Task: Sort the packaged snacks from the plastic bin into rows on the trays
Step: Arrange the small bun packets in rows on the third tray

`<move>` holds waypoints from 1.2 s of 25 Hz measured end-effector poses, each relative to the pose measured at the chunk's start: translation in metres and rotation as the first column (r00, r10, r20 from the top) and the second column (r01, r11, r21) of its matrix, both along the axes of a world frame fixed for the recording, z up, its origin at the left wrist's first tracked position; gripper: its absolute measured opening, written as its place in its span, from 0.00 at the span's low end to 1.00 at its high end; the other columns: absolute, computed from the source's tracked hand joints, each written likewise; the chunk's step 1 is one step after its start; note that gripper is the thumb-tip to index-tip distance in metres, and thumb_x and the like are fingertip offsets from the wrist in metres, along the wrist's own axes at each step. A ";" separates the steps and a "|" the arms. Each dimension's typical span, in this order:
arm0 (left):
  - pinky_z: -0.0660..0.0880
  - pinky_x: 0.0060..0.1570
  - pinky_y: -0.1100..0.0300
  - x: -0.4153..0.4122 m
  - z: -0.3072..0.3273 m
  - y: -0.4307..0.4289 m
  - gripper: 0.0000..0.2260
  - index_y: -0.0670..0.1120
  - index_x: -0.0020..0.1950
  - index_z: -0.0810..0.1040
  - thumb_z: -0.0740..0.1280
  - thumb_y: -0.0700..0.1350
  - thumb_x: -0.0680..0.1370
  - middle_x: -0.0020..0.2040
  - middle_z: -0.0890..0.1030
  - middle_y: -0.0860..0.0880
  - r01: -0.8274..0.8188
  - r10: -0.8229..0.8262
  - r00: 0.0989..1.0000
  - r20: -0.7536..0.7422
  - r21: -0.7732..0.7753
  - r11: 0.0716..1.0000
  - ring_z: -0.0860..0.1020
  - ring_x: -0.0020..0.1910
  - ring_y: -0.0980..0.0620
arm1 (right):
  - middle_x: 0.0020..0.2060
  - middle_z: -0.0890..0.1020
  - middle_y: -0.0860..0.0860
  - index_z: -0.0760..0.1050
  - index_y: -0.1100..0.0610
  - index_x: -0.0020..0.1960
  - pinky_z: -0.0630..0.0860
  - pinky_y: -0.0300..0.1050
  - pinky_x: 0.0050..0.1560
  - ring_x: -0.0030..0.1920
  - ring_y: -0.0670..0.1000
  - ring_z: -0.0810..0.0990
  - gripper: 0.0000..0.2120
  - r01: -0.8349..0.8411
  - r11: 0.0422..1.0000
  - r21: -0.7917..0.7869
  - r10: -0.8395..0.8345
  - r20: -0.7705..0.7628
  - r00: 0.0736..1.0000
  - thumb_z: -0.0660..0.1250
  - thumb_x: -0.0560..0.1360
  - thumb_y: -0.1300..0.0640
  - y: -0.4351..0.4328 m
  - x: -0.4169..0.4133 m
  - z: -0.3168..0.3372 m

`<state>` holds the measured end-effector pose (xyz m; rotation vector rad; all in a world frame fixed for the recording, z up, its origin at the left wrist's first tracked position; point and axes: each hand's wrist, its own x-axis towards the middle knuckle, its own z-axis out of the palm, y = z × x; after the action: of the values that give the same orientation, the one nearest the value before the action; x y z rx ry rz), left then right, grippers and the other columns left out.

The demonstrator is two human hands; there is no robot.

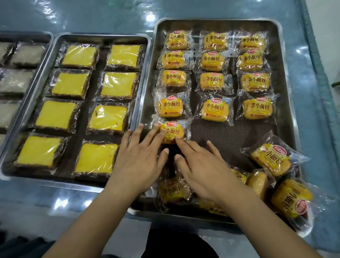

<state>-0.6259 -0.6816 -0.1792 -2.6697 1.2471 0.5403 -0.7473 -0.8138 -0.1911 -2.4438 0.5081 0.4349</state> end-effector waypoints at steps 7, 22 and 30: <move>0.46 0.78 0.46 -0.001 -0.003 0.000 0.26 0.55 0.81 0.54 0.48 0.59 0.83 0.82 0.54 0.54 -0.042 0.041 0.999 -0.012 -0.058 0.997 0.49 0.81 0.45 | 0.78 0.61 0.43 0.51 0.46 0.81 0.44 0.57 0.80 0.77 0.45 0.60 0.26 -0.006 1.000 0.027 0.005 0.034 0.999 0.47 0.85 0.44 -0.003 -0.001 0.008; 0.46 0.78 0.48 -0.088 0.023 -0.093 0.23 0.55 0.81 0.54 0.49 0.52 0.85 0.81 0.55 0.57 0.343 -0.390 0.900 -0.196 -0.235 0.909 0.49 0.80 0.48 | 0.47 0.83 0.53 0.81 0.54 0.48 0.70 0.57 0.61 0.50 0.59 0.78 0.13 0.473 0.721 -0.507 -0.477 0.132 0.869 0.59 0.76 0.51 -0.060 -0.129 0.040; 0.49 0.77 0.45 -0.096 0.000 -0.125 0.24 0.53 0.82 0.53 0.48 0.55 0.85 0.82 0.53 0.52 0.447 -0.469 0.858 -0.212 -0.145 0.883 0.51 0.80 0.43 | 0.63 0.82 0.53 0.77 0.56 0.66 0.59 0.60 0.75 0.68 0.56 0.75 0.23 0.330 0.857 -0.396 -0.331 0.068 0.941 0.54 0.76 0.53 -0.088 -0.128 0.016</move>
<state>-0.7215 -0.8065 -0.1789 -2.2877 1.9454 0.7579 -0.8750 -0.9021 -0.1752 -2.6630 1.0948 0.1986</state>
